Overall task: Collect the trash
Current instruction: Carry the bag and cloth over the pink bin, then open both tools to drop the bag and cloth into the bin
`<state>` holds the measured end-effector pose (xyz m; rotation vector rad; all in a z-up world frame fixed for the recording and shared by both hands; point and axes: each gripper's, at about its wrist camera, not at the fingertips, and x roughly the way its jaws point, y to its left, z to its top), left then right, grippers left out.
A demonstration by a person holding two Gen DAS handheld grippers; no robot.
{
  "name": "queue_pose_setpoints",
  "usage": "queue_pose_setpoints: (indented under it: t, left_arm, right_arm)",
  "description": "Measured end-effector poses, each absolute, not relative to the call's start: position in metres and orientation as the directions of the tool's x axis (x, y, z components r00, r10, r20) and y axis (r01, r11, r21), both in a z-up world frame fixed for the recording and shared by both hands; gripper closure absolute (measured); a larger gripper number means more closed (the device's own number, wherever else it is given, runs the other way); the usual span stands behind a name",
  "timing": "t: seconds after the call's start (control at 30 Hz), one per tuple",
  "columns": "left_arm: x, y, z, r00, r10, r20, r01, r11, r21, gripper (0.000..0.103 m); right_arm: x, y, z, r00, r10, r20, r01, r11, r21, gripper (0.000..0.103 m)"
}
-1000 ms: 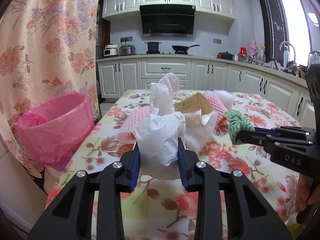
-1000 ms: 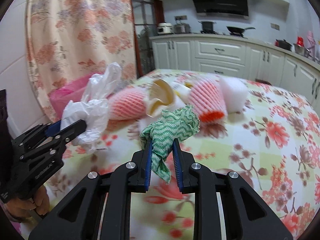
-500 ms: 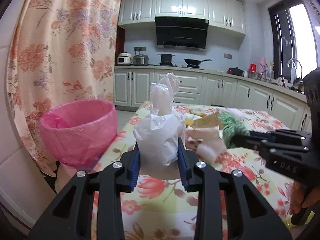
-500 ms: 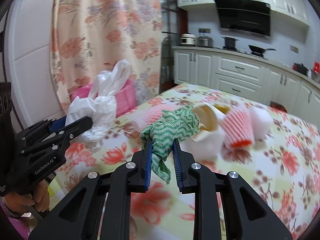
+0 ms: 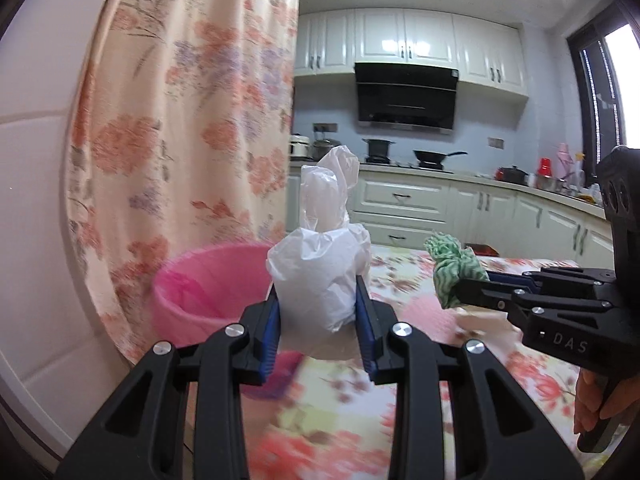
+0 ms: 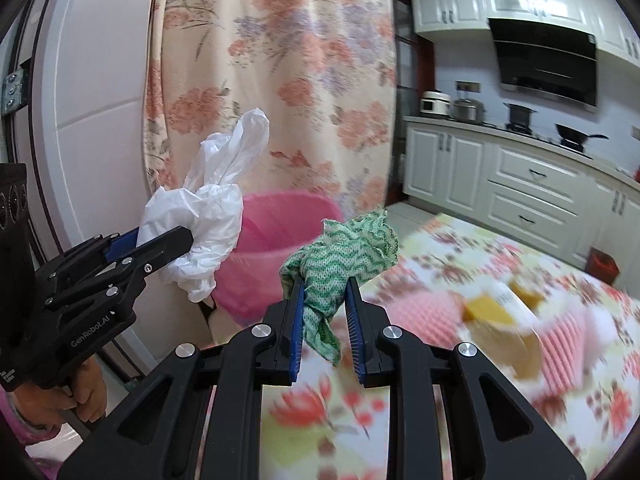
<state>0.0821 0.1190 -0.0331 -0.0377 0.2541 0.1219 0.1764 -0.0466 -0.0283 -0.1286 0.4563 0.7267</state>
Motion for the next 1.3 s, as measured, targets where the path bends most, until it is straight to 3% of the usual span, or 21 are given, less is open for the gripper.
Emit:
queue_pose_setpoints:
  t: [0.43, 0.8, 1.0, 1.1, 1.3]
  left_arm:
    - [0.150, 0.209, -0.022, 0.934, 0.193, -0.300, -0.210, 0.977, -0.026, 0.071]
    - [0.207, 0.263, -0.048, 0.900, 0.191, -0.391, -0.240, 0.967, -0.081, 0.069]
    - [0.212, 0.277, -0.059, 0.887, 0.187, -0.421, -0.251, 0.963, -0.100, 0.059]
    - [0.205, 0.280, -0.061, 0.888, 0.207, -0.411, -0.268, 0.959, -0.095, 0.045]
    - [0.188, 0.280, -0.056, 0.882, 0.257, -0.396, -0.311, 0.947, -0.078, 0.042]
  right_arm:
    - [0.248, 0.037, -0.021, 0.577, 0.675, -0.460, -0.725, 0.683, 0.092, 0.080]
    - [0.294, 0.088, -0.044, 0.537, 0.661, -0.524, -0.731, 0.674, 0.101, 0.079]
    - [0.298, 0.100, -0.061, 0.513, 0.650, -0.561, -0.745, 0.661, 0.084, 0.078]
    - [0.298, 0.099, -0.066, 0.513, 0.645, -0.566, -0.742, 0.665, 0.086, 0.067]
    - [0.287, 0.092, -0.065, 0.528, 0.643, -0.554, -0.745, 0.664, 0.061, 0.065]
